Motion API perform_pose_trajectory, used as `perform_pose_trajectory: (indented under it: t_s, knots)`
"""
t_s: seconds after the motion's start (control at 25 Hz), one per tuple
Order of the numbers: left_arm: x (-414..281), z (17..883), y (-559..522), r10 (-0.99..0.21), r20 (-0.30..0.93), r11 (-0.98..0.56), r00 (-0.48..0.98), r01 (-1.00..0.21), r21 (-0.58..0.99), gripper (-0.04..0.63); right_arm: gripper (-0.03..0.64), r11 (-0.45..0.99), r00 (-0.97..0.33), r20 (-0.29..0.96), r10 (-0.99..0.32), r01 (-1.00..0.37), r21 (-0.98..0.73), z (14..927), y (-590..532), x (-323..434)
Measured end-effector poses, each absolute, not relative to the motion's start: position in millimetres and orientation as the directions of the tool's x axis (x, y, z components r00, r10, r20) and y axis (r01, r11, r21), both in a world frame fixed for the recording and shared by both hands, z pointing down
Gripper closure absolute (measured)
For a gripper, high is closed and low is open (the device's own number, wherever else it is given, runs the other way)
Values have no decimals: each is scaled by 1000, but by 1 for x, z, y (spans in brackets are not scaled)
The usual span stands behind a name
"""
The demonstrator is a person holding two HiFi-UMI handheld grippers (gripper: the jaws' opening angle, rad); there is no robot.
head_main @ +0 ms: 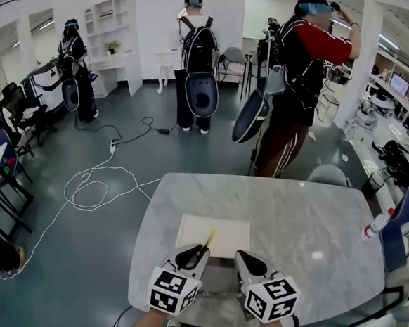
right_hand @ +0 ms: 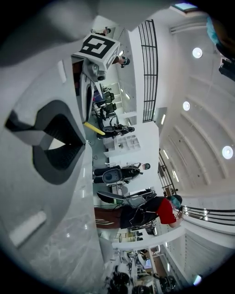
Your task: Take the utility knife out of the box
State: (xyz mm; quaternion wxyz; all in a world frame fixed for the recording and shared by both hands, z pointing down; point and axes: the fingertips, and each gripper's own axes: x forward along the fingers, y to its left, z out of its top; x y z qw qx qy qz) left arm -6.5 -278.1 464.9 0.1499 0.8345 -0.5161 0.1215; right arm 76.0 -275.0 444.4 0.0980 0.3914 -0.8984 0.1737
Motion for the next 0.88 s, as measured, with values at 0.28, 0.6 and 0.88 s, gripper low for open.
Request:
perform_pose_trajectory:
  t_s: [0.28,0.6,0.88]
  knots:
    - [-1,467,-279,-823,357,-424,441,-896,131,535,612,635,-677,314,-665,-734,-240,446,-275,76]
    - [-5,470,-279,-823,358,-420,441,-897,138,535,612,632,-675,320,-665,-736,-240,449,-277,73]
    - [-4,470,-278,-819,364,-423,444,-895,142,535,612,629,-674,323,-664,-738,-245,447,-276,72]
